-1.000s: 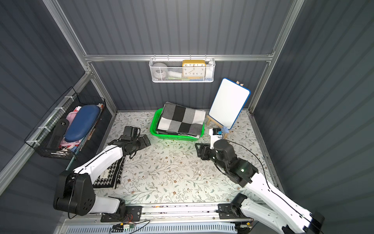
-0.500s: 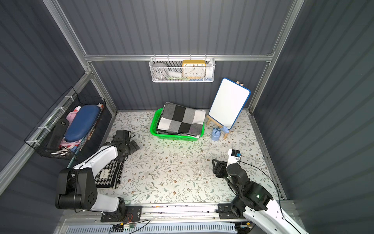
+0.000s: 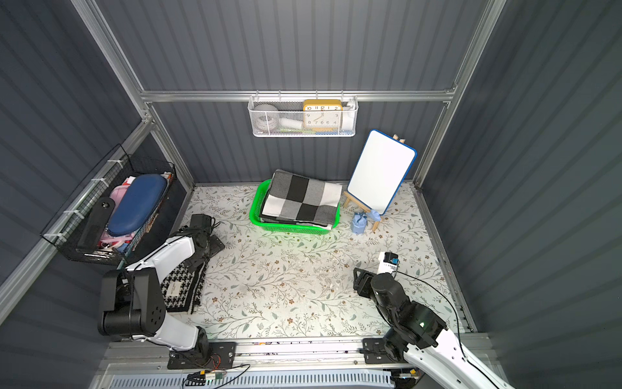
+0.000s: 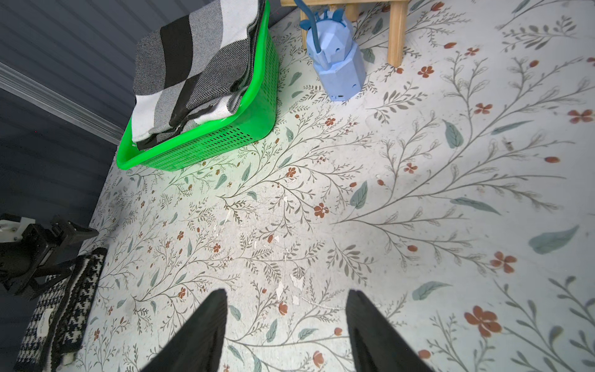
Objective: Put the folded scarf in the basket
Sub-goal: Move the scarf to the center of the board.
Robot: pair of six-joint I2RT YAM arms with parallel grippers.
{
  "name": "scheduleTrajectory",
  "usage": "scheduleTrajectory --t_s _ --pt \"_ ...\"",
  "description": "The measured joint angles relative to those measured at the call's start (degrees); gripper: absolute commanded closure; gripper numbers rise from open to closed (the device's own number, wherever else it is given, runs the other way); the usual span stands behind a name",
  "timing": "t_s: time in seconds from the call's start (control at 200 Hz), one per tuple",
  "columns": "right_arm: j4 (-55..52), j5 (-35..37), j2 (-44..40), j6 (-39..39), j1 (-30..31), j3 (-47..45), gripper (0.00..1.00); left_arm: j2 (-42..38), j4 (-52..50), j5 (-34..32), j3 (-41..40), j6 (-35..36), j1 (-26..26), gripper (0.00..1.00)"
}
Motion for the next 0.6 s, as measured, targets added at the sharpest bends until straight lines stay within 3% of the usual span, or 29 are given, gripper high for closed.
scheduleTrajectory --t_s 0.18,0.345,0.45,0.6 --pt "1.6 -0.5 0.5 1.1 0.0 -1.3 0.37 1.7 0.9 1.4 -0.3 -0.4 4.3 0.14" --pt "2.2 -1.0 0.9 1.9 0.0 -2.3 0.37 3.5 2.6 2.6 -1.7 -0.9 5.8 0.7" --pt "2.5 -1.3 1.0 2.3 0.0 -2.3 0.37 3.7 3.6 3.9 -1.9 -1.0 6.2 1.0" --pt "2.6 -1.3 1.0 2.8 0.0 -2.3 0.37 3.3 7.0 8.0 -2.5 -0.2 6.2 1.0"
